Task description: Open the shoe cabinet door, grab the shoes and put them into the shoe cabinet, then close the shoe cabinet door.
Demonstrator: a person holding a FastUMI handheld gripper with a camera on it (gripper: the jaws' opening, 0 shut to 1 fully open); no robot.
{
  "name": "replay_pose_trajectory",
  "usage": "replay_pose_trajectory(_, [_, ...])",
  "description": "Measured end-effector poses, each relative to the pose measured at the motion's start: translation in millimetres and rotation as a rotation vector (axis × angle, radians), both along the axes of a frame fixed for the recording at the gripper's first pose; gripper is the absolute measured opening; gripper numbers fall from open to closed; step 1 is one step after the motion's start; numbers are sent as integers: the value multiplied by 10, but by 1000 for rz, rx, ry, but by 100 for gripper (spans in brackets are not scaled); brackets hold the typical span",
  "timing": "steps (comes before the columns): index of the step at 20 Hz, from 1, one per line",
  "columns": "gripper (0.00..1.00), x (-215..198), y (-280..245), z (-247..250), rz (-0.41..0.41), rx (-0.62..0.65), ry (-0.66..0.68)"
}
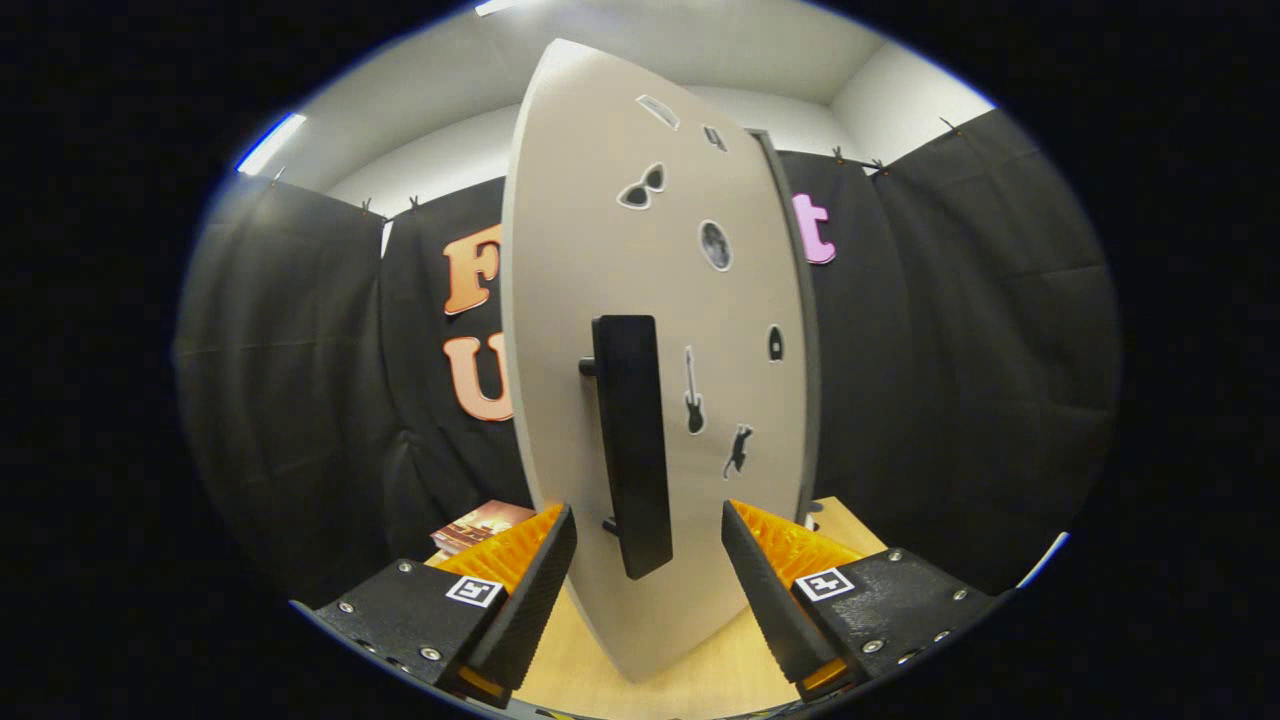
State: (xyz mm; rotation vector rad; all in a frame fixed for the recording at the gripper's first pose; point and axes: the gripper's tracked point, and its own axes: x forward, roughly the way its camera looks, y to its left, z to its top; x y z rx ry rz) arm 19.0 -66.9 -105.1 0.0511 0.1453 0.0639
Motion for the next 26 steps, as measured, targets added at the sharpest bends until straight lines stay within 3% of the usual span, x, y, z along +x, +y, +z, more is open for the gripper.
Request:
replay_pose_trajectory(5, [92, 181, 264, 22, 24, -4, 0])
replay_pose_trajectory(11, [93, 185, 189, 0, 29, -35, 12])
replay_pose_trajectory(26, [93, -72, -990, 379, -56, -77, -28])
